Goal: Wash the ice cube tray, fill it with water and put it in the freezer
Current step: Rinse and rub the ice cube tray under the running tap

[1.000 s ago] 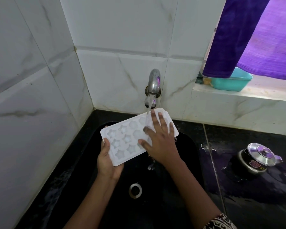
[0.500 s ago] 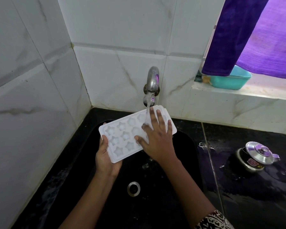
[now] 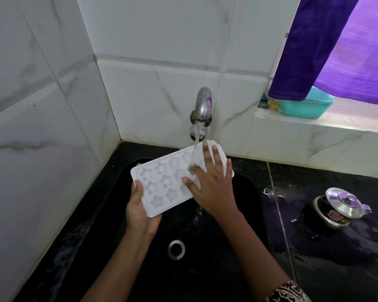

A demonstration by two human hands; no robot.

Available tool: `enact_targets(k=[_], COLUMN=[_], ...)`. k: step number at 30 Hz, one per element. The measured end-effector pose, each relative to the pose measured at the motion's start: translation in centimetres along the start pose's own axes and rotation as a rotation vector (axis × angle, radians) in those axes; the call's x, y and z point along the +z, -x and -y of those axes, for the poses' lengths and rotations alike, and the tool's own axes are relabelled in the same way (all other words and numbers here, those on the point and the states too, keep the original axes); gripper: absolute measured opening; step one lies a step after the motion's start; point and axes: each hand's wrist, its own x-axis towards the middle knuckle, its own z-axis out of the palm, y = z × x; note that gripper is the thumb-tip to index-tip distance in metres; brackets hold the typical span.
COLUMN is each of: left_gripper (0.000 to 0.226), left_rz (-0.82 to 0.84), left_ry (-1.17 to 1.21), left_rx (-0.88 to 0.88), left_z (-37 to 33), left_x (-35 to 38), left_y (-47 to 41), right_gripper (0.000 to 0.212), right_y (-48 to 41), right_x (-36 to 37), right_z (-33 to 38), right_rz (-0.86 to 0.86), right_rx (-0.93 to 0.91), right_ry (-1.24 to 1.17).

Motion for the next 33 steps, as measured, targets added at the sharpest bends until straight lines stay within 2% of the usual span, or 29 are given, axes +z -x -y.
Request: enact_targets(k=[3,7,11,15,19,23,28,33], left_gripper=[0.043,0.039,0.038,0.038,0.038,0.039,0.036,0.037], left_rz=[-0.012,0.016,0.003,0.020,0.018,0.045,0.034,0.039], left_ry=[0.000,-0.001,0.019,0.017,0.025,0.002,0.053,0.036], left_rx=[0.031,0.028,0.039,0.033,0.035,0.035,0.032,0.012], left_z=[-0.1,0.1,-0.1,-0.2,0.0,-0.3,-0.3,0.3], left_x=[-0.1,-0.4,0.0,-0.2,-0.1,-0.2,0.1,-0.3], left_y=[-0.2,-0.2,-0.4,-0.3,-0.2,-0.2,-0.6,-0.7], right_gripper=[0.049,0.043,0.055,0.044,0.053,0.043,0.050,0.039], right_y=[0.3,-0.1,0.2,-0.3,-0.2,-0.4,-0.5,-0.8], right_x=[0.5,-0.1,0.5,-0.3,0.3,-0.2,0.2,-0.4], right_z=[0.3,-0.5,0.7,-0.6,0.6,-0.7,0.4,-0.7], right_rz=[0.059,0.022,0.054,0.042,0.056,0.048,0.065,0.035], right_rx=[-0.036,0.019,-0.015,0.017,-0.030,0.013,-0.054,0.000], right_ry=[0.002,-0.002,0.005,-0.046,-0.021,-0.035,-0.025,-0.038])
